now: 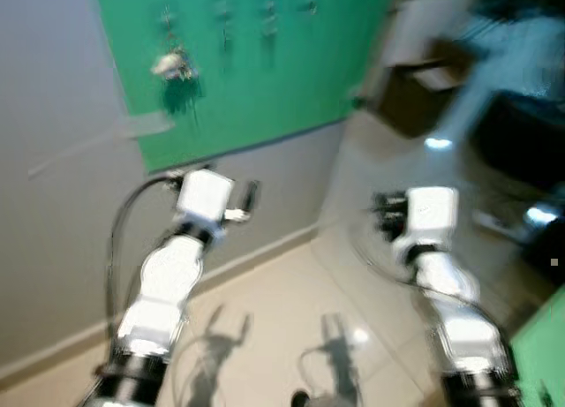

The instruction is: Hang keys on a hook

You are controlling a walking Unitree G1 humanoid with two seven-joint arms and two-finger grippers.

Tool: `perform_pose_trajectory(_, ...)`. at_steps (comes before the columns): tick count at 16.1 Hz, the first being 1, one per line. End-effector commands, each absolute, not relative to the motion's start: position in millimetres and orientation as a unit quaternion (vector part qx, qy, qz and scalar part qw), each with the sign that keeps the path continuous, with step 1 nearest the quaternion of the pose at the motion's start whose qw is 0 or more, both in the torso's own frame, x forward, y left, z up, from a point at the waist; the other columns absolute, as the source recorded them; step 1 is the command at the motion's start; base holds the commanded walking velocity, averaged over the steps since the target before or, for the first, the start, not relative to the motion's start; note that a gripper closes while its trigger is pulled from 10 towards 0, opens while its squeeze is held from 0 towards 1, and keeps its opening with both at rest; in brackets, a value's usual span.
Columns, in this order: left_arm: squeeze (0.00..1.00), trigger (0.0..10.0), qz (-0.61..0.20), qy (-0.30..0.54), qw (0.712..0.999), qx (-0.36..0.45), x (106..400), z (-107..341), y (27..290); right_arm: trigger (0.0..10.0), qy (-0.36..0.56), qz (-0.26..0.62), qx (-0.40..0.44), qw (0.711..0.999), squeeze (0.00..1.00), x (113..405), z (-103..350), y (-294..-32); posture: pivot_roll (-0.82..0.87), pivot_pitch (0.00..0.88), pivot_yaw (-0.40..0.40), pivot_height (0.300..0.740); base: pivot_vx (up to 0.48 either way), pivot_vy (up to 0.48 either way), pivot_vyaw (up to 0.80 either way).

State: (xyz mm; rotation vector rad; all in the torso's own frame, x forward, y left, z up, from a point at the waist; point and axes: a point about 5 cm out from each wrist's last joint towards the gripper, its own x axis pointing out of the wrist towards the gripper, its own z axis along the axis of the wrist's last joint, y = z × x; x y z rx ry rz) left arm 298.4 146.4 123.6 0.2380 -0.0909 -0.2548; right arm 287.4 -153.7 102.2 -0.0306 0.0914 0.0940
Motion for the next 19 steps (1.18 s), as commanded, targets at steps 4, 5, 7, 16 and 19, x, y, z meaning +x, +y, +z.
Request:
perform_pose_trajectory(4,0.00,10.0,-0.133,-0.051,0.983,0.118,299,126,141,10.0,0.051,0.040,-0.023,0.998,0.00,289,102,-161,-0.11,0.000,-0.019,0.740,0.000,0.000,-0.80)
perform_pose_trajectory(5,0.00,10.0,-0.132,-0.052,0.983,0.118,300,125,142,10.0,0.051,0.040,-0.024,0.998,0.00,289,102,-160,-0.11,0.000,-0.018,0.740,0.000,0.000,-0.80)
perform_pose_trajectory(7,0.00,10.0,-0.130,-0.054,0.983,0.115,301,126,141,10.0,0.049,0.040,-0.026,0.998,0.00,289,103,-161,-0.12,0.000,-0.017,0.740,0.000,0.000,-0.80)
perform_pose_trajectory(16,0.00,10.0,-0.136,-0.061,0.984,0.099,304,127,132,10.0,0.047,0.028,-0.033,0.998,0.00,285,104,-170,-0.14,0.000,-0.014,0.740,0.000,0.000,-0.80)
perform_pose_trajectory(19,0.00,10.0,-0.136,-0.060,0.984,0.095,302,124,132,10.0,0.052,0.032,-0.037,0.997,0.00,282,103,-171,-0.14,0.000,-0.020,0.740,0.000,0.000,-0.80)
